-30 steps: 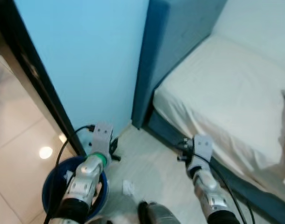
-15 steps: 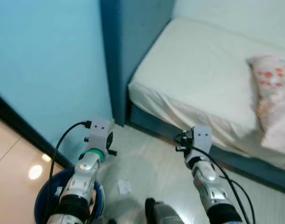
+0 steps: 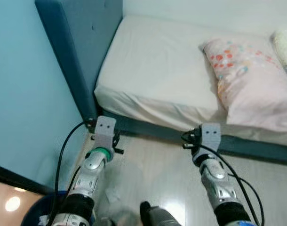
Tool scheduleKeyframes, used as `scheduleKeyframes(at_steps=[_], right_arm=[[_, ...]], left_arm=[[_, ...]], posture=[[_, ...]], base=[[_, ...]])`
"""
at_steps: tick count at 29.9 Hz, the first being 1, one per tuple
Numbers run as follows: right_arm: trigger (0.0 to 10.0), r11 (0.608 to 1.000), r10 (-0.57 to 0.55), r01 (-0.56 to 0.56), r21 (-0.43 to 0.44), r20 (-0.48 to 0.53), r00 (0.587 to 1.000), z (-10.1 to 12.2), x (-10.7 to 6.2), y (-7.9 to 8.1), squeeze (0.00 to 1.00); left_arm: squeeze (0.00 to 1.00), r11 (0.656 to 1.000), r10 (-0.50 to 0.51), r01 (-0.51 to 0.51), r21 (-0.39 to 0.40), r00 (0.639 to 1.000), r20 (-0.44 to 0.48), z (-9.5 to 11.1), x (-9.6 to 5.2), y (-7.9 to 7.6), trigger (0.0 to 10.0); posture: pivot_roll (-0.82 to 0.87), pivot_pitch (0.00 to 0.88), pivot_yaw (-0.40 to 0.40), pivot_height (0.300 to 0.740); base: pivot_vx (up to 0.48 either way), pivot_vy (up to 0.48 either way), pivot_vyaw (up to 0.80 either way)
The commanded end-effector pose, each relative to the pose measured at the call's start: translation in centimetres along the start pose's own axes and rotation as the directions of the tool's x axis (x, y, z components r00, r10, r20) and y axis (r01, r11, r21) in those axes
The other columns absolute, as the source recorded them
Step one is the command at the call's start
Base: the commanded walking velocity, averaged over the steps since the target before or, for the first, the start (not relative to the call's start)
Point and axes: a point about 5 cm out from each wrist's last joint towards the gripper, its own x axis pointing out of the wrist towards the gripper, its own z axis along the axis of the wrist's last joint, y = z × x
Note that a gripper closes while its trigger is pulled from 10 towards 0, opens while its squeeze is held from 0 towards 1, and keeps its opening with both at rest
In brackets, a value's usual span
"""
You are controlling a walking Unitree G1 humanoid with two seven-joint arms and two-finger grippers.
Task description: Clean up the room
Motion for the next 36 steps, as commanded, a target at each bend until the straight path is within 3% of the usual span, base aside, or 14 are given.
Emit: scheduleKeyframes(at_steps=[1,10,36], right_arm=[[10.0,1.0,0.012,-0.012,0.009,-0.03,0.999,-0.88,-0.41,0.2,0.0],[10.0,1.0,0.013,-0.012,0.013,-0.026,1.0,-0.79,-0.34,0.18,0.0],[10.0,1.0,0.02,-0.02,0.007,-0.023,1.0,-0.6,-0.08,0.35,0.0]], left_arm=[[0.0,1.0,0.001,-0.001,-0.014,0.999,-0.032,-1.05,-0.4,-0.03,10.0],[0.0,1.0,-0.014,0.014,-0.01,0.999,-0.031,-0.96,-0.25,-0.39,10.0],[0.0,1.0,-0.014,0.014,-0.022,0.999,-0.03,-0.68,0.03,-0.29,10.0]], posture=[[0.03,0.142,0.004,0.74],[0.03,0.137,0.013,0.74],[0.03,0.109,0.005,0.74]], base=[[0.0,0.0,0.0],[0.0,0.0,0.0],[0.0,-0.412,0.0]])
